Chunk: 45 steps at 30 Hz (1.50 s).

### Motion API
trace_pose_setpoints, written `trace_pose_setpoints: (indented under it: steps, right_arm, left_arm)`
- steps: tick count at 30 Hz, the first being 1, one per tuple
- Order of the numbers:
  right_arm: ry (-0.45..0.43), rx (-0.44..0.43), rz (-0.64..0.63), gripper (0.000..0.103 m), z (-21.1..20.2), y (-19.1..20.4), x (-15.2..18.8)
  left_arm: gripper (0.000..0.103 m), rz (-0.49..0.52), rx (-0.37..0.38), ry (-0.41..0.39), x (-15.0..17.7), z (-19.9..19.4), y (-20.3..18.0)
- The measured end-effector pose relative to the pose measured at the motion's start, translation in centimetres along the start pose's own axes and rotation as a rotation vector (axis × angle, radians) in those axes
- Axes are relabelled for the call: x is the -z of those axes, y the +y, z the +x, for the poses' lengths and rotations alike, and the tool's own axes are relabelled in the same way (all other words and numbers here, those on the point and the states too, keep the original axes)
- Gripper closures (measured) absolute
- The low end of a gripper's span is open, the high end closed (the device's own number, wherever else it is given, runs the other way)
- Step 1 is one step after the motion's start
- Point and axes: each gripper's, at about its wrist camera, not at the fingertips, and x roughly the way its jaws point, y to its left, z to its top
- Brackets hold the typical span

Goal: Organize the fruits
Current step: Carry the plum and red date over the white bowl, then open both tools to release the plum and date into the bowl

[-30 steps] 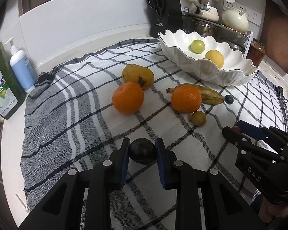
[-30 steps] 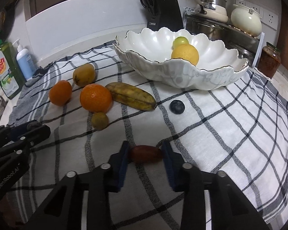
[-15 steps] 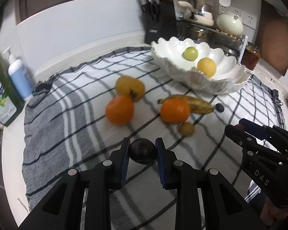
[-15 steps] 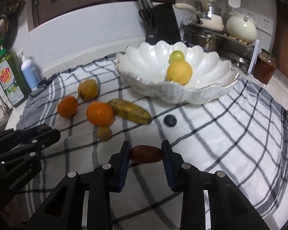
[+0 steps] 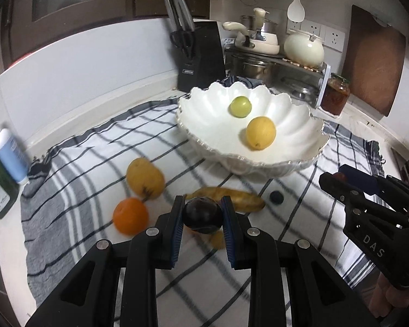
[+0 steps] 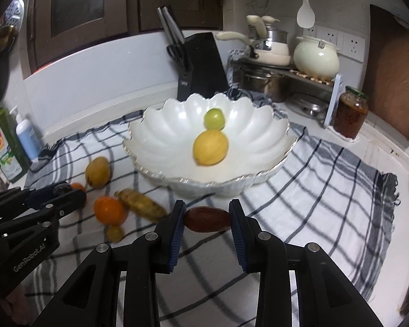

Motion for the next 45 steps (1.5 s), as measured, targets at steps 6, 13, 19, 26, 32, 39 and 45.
trace_pose_setpoints:
  steps: [6,13,19,26,32,39,45]
  right_arm:
    - [-0.023,0.017,0.009,0.069,0.2,-1.2,-1.8]
    - [-0.034,0.029,0.030,0.069,1.4,-2.6,-3.9]
    - [-0.031,0.047,0.037,0.069,2.9,-3.6,-5.2]
    - [0.000,0.041,0.053,0.069,5.5,-4.4,-6.3]
    - [0.038,0.024,0.058,0.069,7.2,-4.7,-6.3]
    - [0.061,0.022,0.045,0.069,7.9,-4.8,-6.1]
    - [0.048,0.037,0.048,0.051,7.4,-4.9,-6.3]
  left_arm:
    - [0.076,0.033,-0.014,-0.034,-2.4,0.9,-0.8]
    - [0.076,0.053,-0.007,-0.059,-4.8,2.0,-1.6]
    - [0.076,0.069,0.003,-0.055,-6.6,4.0,-2.0]
    - [0.076,0.079,0.010,-0.042,-7.8,6.9,-2.2]
    - [0.076,0.085,0.023,0.012,-7.7,8.9,-2.5]
    - [0.062,0.093,0.016,0.031,-7.4,9.4,-2.9]
    - [0.051,0.092,-0.003,0.020,-7.5,8.8,-2.7]
